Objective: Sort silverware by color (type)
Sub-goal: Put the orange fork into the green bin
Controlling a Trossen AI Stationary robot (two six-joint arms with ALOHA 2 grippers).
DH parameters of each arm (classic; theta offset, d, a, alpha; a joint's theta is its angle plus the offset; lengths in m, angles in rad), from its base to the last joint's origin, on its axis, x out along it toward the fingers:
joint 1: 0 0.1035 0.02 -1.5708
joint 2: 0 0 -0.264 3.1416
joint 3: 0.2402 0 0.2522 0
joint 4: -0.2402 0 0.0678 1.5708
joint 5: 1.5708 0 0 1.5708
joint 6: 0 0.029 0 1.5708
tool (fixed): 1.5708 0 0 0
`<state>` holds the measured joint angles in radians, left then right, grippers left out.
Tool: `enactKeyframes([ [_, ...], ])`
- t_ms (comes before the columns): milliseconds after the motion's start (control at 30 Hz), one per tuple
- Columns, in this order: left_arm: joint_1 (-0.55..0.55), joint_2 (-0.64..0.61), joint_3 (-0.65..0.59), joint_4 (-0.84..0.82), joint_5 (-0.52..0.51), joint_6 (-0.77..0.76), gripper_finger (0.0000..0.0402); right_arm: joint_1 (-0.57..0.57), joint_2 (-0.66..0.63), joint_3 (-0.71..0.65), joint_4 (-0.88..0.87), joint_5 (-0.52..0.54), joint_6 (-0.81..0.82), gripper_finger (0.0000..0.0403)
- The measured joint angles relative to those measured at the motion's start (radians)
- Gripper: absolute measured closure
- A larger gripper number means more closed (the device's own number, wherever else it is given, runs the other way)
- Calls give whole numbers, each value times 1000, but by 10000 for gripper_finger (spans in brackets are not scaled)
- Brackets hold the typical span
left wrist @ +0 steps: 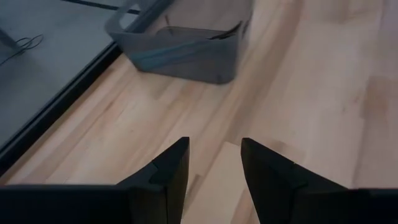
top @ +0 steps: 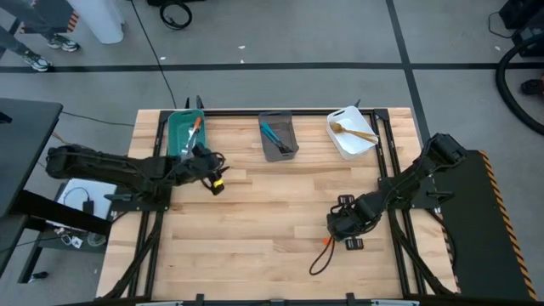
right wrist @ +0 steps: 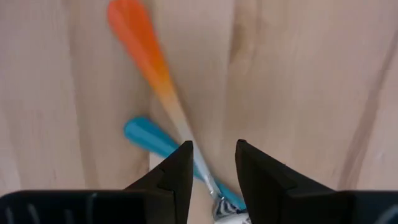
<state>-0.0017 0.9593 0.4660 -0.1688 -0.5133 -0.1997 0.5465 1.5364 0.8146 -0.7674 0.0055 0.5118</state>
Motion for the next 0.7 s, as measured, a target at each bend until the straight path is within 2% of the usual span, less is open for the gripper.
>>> enactKeyframes([
  [267,-38,0,0,1,-1,-12,247,30,0,-1,-49,-1,-6,288],
  [700,-79,0,0,30,-1,-52,247,49,0,-70,8,-22,94,310],
])
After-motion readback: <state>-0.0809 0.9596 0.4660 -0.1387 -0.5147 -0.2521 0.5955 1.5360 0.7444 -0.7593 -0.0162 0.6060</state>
